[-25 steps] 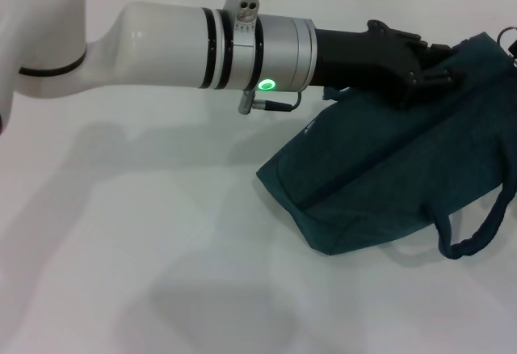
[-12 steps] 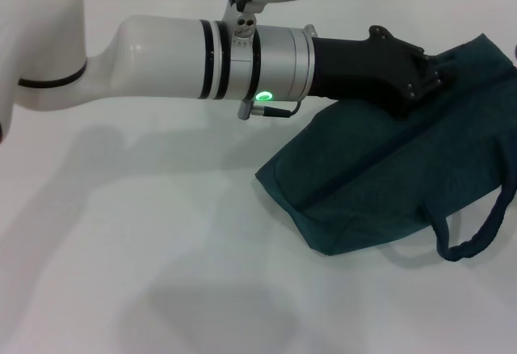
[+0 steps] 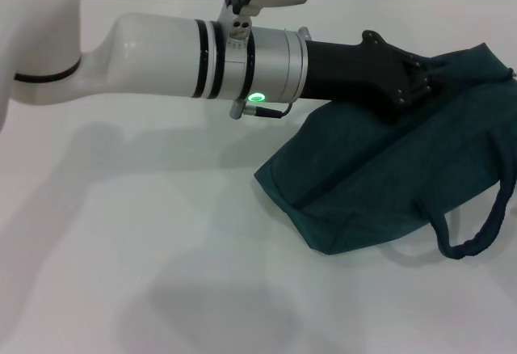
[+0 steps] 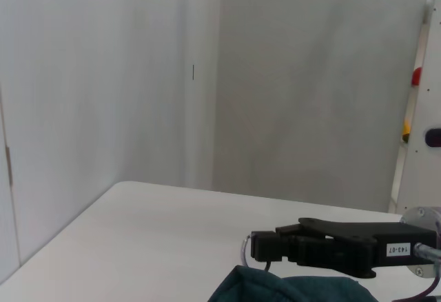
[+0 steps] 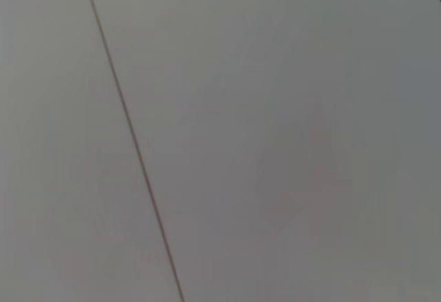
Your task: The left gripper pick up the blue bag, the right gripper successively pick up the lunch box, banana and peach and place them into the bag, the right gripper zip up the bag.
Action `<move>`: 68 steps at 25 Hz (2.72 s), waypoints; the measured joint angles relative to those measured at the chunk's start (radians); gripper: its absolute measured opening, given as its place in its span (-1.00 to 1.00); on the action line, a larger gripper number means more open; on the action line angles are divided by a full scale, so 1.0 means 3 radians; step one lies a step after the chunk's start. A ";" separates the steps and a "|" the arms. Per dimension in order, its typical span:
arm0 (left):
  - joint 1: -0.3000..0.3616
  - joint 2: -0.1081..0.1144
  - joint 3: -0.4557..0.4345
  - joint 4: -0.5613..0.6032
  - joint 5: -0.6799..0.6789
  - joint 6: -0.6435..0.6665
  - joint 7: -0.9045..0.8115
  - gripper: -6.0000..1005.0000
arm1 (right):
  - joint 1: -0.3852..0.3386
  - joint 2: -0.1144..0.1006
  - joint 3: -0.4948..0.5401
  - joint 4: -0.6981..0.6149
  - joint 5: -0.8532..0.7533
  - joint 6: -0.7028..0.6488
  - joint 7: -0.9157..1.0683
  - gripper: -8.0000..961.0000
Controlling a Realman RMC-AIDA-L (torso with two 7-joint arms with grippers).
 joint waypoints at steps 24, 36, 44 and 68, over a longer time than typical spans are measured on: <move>0.0029 -0.0019 -0.0139 -0.0139 -0.0214 -0.0241 0.0029 -0.86 | -0.0048 -0.0008 -0.0078 -0.0040 0.0106 -0.0027 -0.0007 -0.66; 0.0093 -0.0015 -0.0122 -0.0155 -0.0441 -0.0209 0.0206 0.31 | 0.0017 -0.0001 -0.0168 -0.0050 -0.0084 0.0522 -0.0382 0.04; 0.0093 -0.0023 -0.0116 -0.0138 -0.0444 -0.0166 0.0206 0.44 | 0.0208 0.0005 -0.0275 -0.0093 -0.0125 0.0596 -0.0465 0.00; 0.0075 -0.0007 -0.0133 -0.0207 -0.0400 -0.0326 0.0287 0.44 | 0.0358 0.0042 -0.0552 -0.0265 -0.0241 0.0725 -0.0475 -0.11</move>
